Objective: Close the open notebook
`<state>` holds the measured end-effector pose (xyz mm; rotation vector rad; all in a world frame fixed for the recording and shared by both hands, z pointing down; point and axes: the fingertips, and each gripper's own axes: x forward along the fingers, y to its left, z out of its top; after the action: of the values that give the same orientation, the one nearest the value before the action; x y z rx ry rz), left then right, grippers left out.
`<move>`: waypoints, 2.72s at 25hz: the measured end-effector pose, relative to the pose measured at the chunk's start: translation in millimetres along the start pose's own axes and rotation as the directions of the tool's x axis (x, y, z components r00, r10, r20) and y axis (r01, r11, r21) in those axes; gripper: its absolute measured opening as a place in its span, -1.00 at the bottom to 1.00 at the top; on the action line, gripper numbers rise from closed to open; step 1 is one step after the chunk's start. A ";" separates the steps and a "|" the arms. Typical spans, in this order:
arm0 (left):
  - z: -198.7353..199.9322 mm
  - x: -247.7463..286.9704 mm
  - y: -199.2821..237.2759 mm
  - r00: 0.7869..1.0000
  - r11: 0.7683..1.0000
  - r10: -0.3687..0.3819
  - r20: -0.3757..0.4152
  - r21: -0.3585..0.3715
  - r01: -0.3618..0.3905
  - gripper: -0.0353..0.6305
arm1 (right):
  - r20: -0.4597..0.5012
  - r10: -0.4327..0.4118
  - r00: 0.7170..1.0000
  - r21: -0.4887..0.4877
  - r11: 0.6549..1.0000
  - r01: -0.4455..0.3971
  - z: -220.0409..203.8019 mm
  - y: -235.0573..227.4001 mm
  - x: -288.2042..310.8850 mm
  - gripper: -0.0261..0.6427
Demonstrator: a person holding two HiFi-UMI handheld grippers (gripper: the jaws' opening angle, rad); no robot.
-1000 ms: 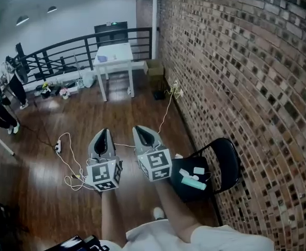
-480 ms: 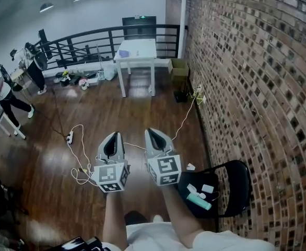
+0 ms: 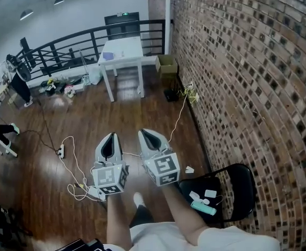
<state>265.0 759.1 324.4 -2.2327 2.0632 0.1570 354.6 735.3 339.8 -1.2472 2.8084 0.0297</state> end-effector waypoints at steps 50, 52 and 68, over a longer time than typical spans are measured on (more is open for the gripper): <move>-108.8 536.1 272.5 0.990 0.996 0.083 -0.113 -0.027 -0.086 -0.84 | -0.083 0.083 0.993 0.078 0.994 -0.077 -69.5 -231.3 576.5 -0.94; -110.3 546.9 280.6 0.991 0.995 0.082 -0.107 -0.041 -0.087 -0.84 | -0.083 0.094 0.992 0.072 0.994 -0.088 -71.4 -230.0 588.8 -0.94; -121.6 680.2 403.5 0.997 0.995 0.054 -0.059 -0.079 -0.059 -0.84 | -0.098 0.144 0.985 0.037 0.989 -0.141 -84.0 -226.8 780.9 -0.94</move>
<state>-83.0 39.0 347.9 -2.2510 2.1884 0.1865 -3.9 1.2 370.9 -1.0679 2.9674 -0.0699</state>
